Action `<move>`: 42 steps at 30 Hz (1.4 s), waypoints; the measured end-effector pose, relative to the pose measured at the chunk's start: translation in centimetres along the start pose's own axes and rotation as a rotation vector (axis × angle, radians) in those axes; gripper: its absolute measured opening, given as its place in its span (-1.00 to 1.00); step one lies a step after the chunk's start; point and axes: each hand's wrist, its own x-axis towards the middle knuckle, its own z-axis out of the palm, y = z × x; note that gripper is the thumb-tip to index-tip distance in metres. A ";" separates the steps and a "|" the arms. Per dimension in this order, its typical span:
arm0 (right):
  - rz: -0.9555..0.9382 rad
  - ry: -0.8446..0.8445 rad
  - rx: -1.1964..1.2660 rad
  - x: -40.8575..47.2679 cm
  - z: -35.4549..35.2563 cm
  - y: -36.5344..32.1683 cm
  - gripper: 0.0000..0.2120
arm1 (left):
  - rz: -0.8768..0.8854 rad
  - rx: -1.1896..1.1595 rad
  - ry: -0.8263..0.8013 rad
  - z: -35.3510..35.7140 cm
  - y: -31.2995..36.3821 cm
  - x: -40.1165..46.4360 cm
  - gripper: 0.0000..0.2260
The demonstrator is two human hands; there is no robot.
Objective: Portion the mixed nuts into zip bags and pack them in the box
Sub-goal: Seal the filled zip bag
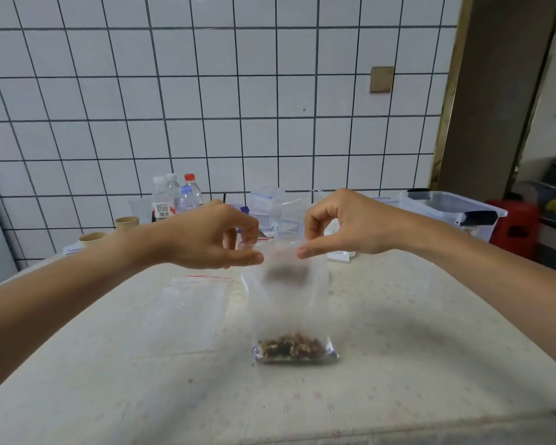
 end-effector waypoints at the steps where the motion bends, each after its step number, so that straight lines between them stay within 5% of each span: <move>1: 0.003 -0.018 -0.026 0.0 0.0 0.1 -0.77 | 0.001 0.034 -0.016 0.1 0.0 -0.1 -0.76; 11: -0.037 -0.047 -0.086 -0.4 -0.6 0.4 -0.83 | -0.004 -0.104 -0.021 0.1 0.1 -0.1 -0.81; 18: -0.089 -0.127 -0.519 -0.7 -0.2 0.5 -0.78 | 0.033 0.195 -0.003 -0.1 0.3 0.0 -0.76; 29: -0.005 -0.232 -0.763 -0.7 -0.9 0.2 -0.75 | -0.037 0.104 -0.073 0.7 -0.4 0.4 -0.89; 37: 0.030 -0.084 -0.230 -1.0 -1.4 0.8 -0.97 | -0.173 0.393 0.010 0.4 -1.5 0.2 -0.80; 42: 0.008 -0.004 -0.108 -0.3 -0.5 0.5 -0.89 | -0.178 0.289 0.024 1.3 -0.9 0.7 -0.72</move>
